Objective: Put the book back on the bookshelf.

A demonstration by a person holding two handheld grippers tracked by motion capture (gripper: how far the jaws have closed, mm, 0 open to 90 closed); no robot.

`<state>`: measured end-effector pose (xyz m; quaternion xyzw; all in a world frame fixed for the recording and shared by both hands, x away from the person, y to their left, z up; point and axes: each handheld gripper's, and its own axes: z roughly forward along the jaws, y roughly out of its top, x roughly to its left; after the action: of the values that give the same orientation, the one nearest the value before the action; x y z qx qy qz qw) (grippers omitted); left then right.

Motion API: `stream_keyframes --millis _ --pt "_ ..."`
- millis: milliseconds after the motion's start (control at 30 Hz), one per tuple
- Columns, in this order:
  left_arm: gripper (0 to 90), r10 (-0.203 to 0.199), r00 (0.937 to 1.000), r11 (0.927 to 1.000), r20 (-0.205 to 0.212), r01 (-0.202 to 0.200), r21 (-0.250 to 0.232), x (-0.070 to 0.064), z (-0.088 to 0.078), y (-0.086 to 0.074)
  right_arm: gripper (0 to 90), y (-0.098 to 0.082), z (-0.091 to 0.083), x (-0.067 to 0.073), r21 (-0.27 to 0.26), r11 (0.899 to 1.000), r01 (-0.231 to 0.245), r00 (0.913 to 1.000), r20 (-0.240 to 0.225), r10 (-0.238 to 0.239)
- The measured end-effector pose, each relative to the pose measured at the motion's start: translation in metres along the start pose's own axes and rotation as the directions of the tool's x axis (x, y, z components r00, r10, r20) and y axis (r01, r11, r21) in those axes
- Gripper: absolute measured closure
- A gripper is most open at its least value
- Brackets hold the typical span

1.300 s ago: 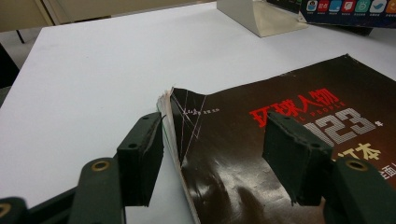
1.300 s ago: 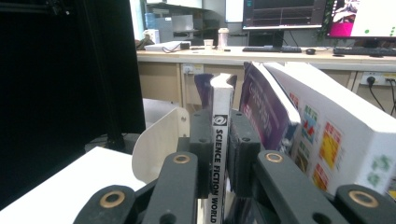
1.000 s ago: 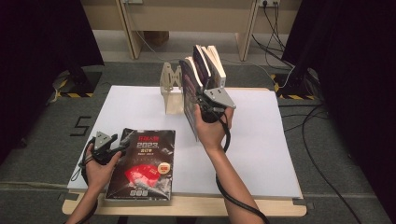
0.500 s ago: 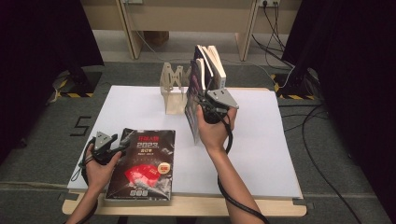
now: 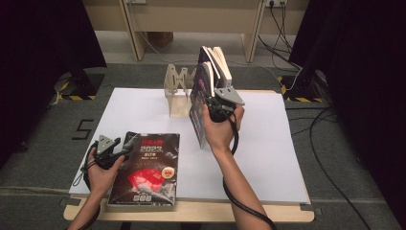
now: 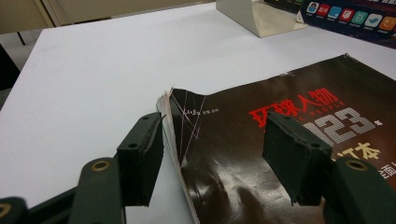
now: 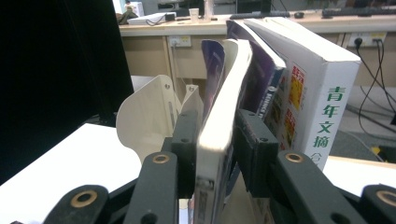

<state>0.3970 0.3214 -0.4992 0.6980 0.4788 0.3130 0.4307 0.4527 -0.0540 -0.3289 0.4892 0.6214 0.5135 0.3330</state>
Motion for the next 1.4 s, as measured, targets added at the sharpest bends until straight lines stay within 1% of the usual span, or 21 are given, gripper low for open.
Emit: stream_keyframes --millis 100,200,367,467,600,700,800,933,1233,1333,1400 --pt "37.6 -0.003 1.0 1.0 0.0 0.003 0.0 0.0 0.0 0.0 72.3 0.002 0.003 -0.002 0.014 1.0 0.011 0.9999 0.007 -0.011" --pt "37.6 -0.002 1.0 1.0 0.0 0.002 0.001 0.0 0.0 0.0 73.5 0.005 0.005 -0.002 0.025 1.0 0.0 1.0 0.004 0.0" --pt "37.6 -0.002 1.0 1.0 0.001 0.002 0.0 0.0 0.0 0.0 76.1 0.009 0.008 -0.002 0.056 0.998 -0.015 0.9998 0.016 0.014" --pt "37.6 -0.002 1.0 1.0 0.001 0.002 0.001 0.0 0.0 0.0 77.9 0.01 0.01 -0.003 0.059 0.998 -0.019 0.9998 0.008 0.019" --pt "37.6 0.004 1.0 1.0 0.001 -0.004 0.005 0.0 0.0 0.0 78.5 0.011 0.012 -0.004 0.089 0.996 -0.012 0.9996 0.026 0.01" --pt "37.6 0.007 1.0 1.0 0.0 -0.007 0.006 -0.001 0.0 0.0 81.3 0.011 0.013 -0.007 0.104 0.994 -0.027 0.9993 0.031 0.024" --pt "37.6 0.006 1.0 0.9999 0.0 -0.006 0.008 0.0 0.0 0.0 82.8 0.011 0.013 -0.008 0.1 0.994 -0.045 0.9989 0.016 0.044" --pt "37.6 0.007 1.0 1.0 0.001 -0.007 0.007 -0.001 0.0 0.0 83.0 0.01 0.012 -0.005 0.087 0.996 -0.033 0.9995 0.003 0.033" --pt "37.5 0.003 1.0 1.0 0.006 -0.003 0.007 0.0 0.0 0.0 83.3 0.009 0.014 0.001 0.049 0.998 -0.04 0.9988 -0.026 0.041" --pt "37.5 0.002 1.0 1.0 0.006 -0.002 0.005 0.0 0.0 0.0 83.3 0.009 0.015 0.003 0.037 0.999 -0.029 0.999 -0.032 0.031" --pt "37.5 0.001 1.0 1.0 0.006 -0.001 0.002 0.0 0.0 0.0 83.3 0.009 0.015 0.004 0.028 0.999 -0.033 0.9989 -0.033 0.034"
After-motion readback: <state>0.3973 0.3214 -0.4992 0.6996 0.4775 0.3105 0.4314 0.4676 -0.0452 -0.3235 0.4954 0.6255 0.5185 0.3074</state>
